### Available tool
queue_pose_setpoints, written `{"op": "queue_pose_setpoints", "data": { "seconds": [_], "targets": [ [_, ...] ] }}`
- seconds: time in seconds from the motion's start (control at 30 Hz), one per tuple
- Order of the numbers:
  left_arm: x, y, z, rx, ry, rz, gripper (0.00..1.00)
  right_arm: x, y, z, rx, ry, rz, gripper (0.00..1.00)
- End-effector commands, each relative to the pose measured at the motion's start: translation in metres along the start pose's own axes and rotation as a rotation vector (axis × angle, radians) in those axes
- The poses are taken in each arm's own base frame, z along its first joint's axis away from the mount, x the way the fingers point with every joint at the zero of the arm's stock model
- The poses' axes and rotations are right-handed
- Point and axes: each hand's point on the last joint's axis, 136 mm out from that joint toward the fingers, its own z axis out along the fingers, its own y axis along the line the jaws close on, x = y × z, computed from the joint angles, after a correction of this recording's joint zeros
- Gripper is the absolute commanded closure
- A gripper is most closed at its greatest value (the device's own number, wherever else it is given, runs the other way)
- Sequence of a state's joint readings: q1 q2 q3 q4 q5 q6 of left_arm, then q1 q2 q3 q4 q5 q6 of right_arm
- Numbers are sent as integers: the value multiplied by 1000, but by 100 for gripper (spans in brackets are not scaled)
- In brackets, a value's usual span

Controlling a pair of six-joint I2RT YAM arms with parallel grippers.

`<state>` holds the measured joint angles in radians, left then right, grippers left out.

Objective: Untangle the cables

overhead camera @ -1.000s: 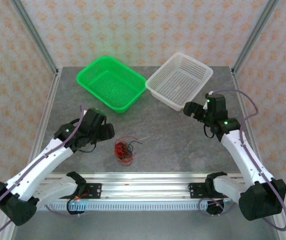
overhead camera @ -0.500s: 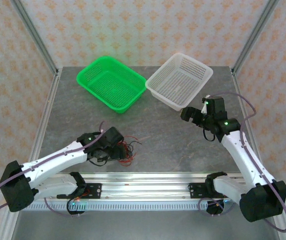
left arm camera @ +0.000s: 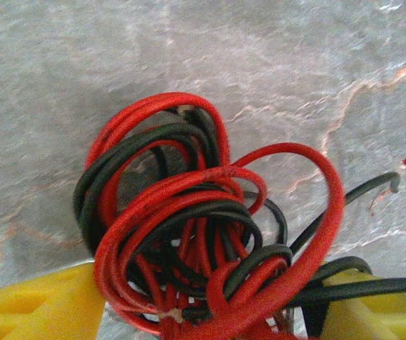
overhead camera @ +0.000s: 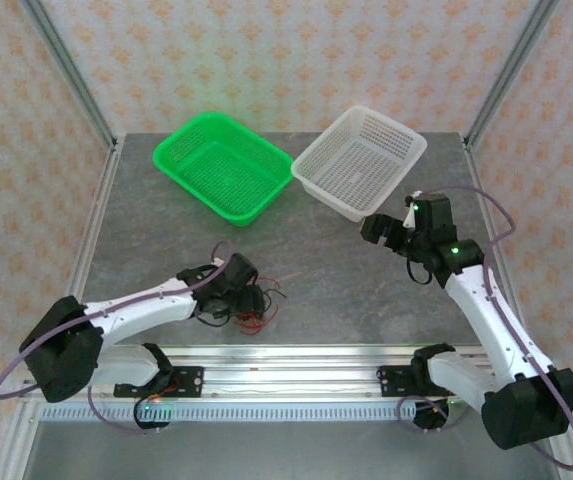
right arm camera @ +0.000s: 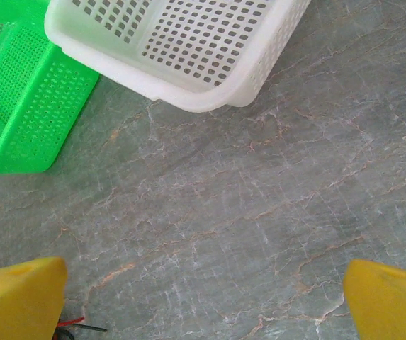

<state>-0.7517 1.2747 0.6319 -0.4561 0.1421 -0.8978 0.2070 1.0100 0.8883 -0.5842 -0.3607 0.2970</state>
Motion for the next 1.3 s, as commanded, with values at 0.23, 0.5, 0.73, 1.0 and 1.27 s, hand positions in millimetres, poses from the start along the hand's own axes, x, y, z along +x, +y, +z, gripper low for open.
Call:
{"op": "queue_pose_setpoints", "data": {
  "seconds": [0.23,0.5,0.73,1.0,1.27],
  "targets": [
    [-27,-59,27,179,-40,34,41,3,-4,-3,6,-37,50,1],
    [-52,-132,22,321,-61,124,37,11,-1,1,-36,-34,102,1],
    [-69,-165,-24,361,-129,205,18,28,11,10,-64,-9,113,1],
    [-95,-132,-90,242,-299,200,13,63,48,26,-111,69,55,7],
    [-121,-69,-122,149,-414,65,15,110,103,49,-132,170,-75,8]
  ]
}}
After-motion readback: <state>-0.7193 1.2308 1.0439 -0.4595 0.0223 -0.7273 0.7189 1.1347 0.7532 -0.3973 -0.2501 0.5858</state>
